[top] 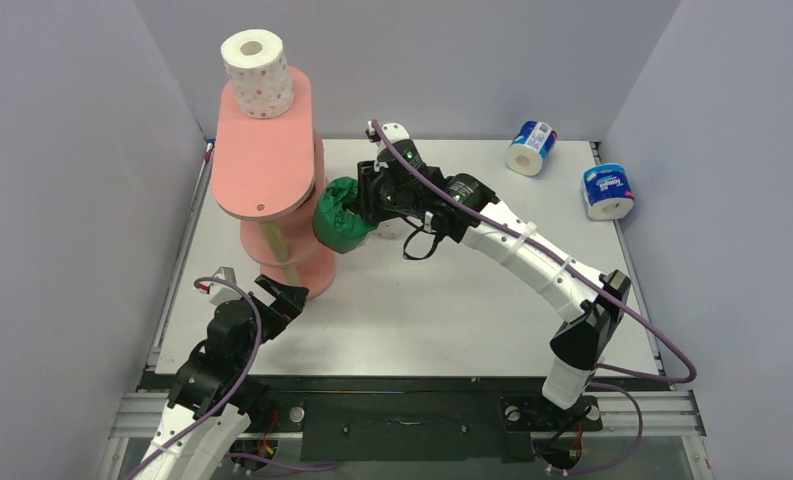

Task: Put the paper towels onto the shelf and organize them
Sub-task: Place the paper towel on the shelf.

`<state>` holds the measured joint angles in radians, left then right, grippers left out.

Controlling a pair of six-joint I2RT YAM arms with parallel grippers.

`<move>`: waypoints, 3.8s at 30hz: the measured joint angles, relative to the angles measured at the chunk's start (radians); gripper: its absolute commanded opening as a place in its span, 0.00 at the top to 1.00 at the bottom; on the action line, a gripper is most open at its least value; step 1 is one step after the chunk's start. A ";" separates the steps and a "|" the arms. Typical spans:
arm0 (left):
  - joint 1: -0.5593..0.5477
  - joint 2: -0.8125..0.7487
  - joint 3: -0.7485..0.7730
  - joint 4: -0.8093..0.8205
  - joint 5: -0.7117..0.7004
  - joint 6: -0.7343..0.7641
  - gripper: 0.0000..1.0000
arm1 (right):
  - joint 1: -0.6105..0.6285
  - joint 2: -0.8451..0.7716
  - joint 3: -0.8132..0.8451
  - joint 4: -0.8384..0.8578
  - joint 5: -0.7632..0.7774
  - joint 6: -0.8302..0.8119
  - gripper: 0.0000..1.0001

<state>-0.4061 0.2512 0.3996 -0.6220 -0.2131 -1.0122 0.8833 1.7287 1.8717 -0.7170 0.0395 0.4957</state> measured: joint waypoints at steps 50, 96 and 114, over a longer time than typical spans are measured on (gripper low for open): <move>0.000 -0.034 0.000 -0.026 -0.002 -0.002 0.04 | 0.080 0.232 0.264 0.021 -0.011 0.126 0.65; 0.000 -0.023 0.000 -0.025 0.001 -0.005 0.04 | 0.064 -0.087 -0.209 0.343 -0.040 0.233 0.40; 0.000 -0.007 0.007 -0.026 0.000 -0.005 0.04 | 0.019 -0.334 -0.779 0.900 -0.213 -0.123 0.16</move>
<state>-0.4061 0.2443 0.4068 -0.6476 -0.2127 -1.0168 0.9020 1.3949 1.0924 0.1829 -0.1734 0.3729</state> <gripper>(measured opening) 0.965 0.828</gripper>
